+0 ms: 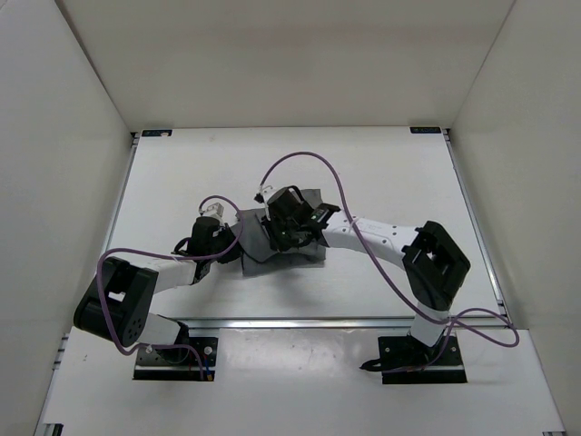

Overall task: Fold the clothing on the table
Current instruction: Fold the skirt

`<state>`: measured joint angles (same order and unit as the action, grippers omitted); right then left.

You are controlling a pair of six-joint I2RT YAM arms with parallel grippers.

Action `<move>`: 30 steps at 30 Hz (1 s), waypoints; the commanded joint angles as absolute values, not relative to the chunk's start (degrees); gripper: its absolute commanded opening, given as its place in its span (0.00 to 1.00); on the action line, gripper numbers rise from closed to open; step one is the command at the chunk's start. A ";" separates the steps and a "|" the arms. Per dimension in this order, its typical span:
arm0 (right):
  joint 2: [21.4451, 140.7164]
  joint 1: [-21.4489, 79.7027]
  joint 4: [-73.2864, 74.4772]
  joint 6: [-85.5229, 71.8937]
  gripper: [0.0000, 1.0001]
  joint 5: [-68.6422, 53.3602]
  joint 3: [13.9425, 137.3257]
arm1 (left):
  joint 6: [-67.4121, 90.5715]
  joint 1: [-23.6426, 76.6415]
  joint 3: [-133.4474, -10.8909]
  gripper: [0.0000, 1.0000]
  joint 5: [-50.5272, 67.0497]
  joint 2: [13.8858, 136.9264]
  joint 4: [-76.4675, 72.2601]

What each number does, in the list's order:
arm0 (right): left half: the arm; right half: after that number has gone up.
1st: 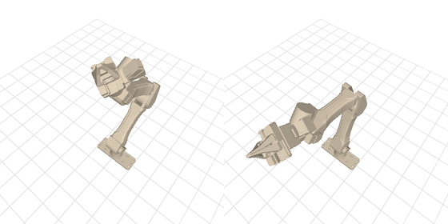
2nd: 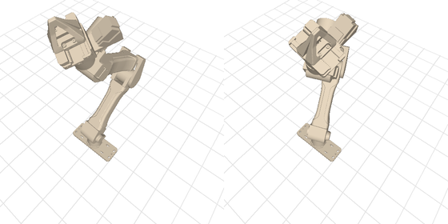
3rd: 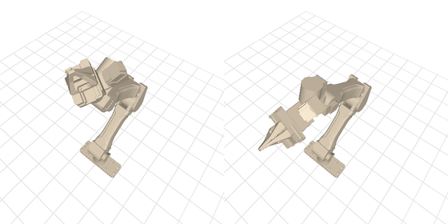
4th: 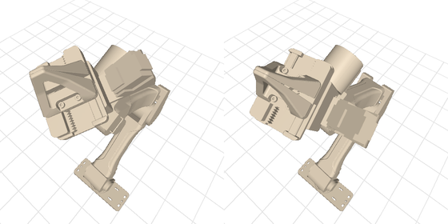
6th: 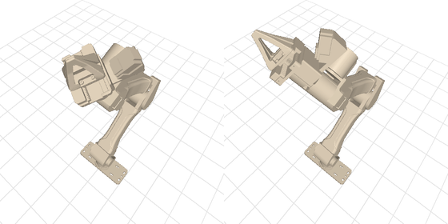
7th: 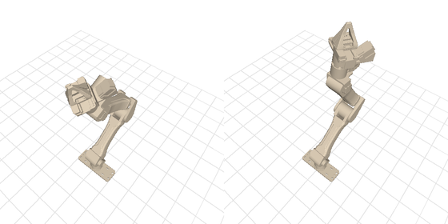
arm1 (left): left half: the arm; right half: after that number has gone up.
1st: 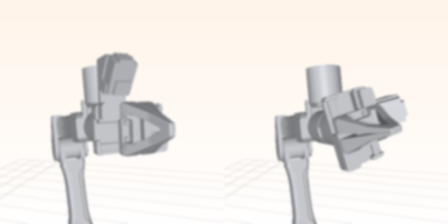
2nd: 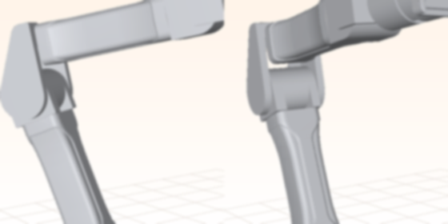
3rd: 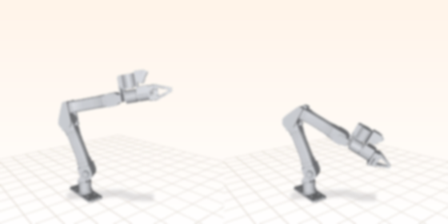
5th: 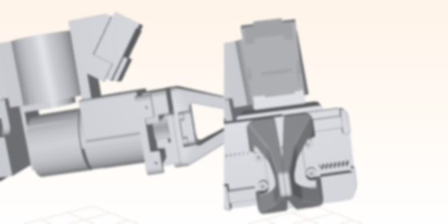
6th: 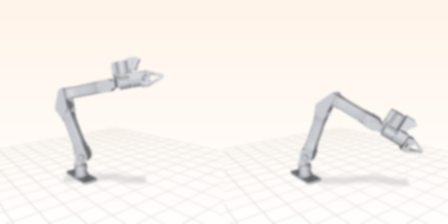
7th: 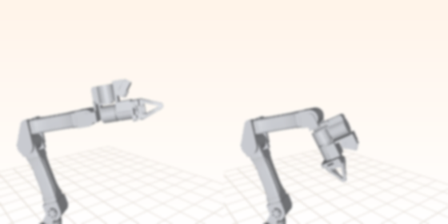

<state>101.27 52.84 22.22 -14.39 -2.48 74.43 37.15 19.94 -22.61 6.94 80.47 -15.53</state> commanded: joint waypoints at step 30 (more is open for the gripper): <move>112.15 53.88 15.82 -15.30 0.00 -10.28 73.74 | 35.51 12.39 -24.08 0.32 9.66 61.45 -4.49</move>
